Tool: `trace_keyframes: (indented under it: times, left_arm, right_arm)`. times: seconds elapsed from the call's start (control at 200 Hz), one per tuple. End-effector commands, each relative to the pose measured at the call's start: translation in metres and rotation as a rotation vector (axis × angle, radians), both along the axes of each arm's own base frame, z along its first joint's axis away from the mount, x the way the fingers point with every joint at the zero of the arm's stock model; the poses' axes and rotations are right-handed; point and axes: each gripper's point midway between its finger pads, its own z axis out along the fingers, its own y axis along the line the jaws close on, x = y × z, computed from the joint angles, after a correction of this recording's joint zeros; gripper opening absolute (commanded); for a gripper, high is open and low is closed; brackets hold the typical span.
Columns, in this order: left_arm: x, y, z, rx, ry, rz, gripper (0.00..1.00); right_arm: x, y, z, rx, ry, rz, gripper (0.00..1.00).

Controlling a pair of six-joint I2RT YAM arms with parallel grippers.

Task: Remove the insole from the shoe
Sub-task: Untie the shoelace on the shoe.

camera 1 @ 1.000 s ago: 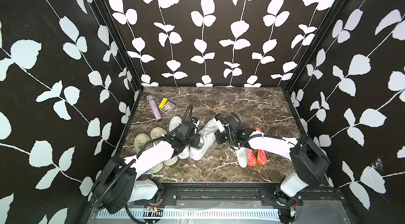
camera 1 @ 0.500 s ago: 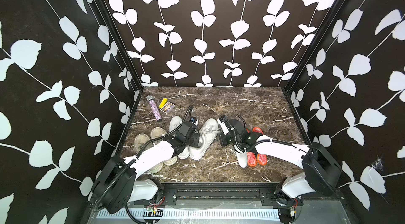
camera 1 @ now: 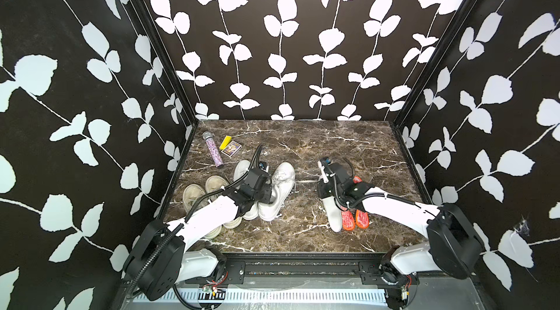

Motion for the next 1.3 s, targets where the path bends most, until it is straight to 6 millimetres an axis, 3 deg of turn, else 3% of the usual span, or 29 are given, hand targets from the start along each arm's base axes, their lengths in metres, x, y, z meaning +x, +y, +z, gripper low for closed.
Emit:
trace_keyframes:
  times: [0.0,0.175,0.325,0.67,0.795,0.915,1.11,1.295]
  left_arm:
    - [0.002,0.014,0.004,0.023,-0.026,0.048,0.00]
    - [0.003,0.009,0.003,0.007,-0.022,0.027,0.00]
    - [0.003,0.000,0.003,-0.021,-0.015,-0.011,0.00]
    - [0.001,-0.029,0.006,-0.130,0.013,-0.109,0.00]
    - [0.000,-0.028,0.006,-0.134,0.013,-0.101,0.00]
    - [-0.001,-0.029,0.005,-0.144,0.015,-0.099,0.00]
    - [0.000,-0.030,0.006,-0.147,0.008,-0.109,0.00]
    - [0.001,-0.032,0.010,-0.153,-0.002,-0.117,0.00]
  right_arm:
    - [0.006,-0.020,0.013,0.005,-0.029,-0.072,0.00]
    - [0.009,-0.038,0.034,0.027,-0.079,-0.119,0.00]
    - [0.011,-0.033,0.048,0.066,-0.109,-0.090,0.00]
    - [0.021,0.038,0.069,0.231,-0.068,0.119,0.00]
    - [0.008,0.072,0.077,0.211,-0.099,0.213,0.00]
    - [-0.009,0.090,0.063,0.183,-0.081,0.276,0.00]
    - [-0.021,0.078,0.038,0.055,-0.078,0.291,0.24]
    - [-0.028,0.078,0.041,0.042,-0.109,0.331,0.35]
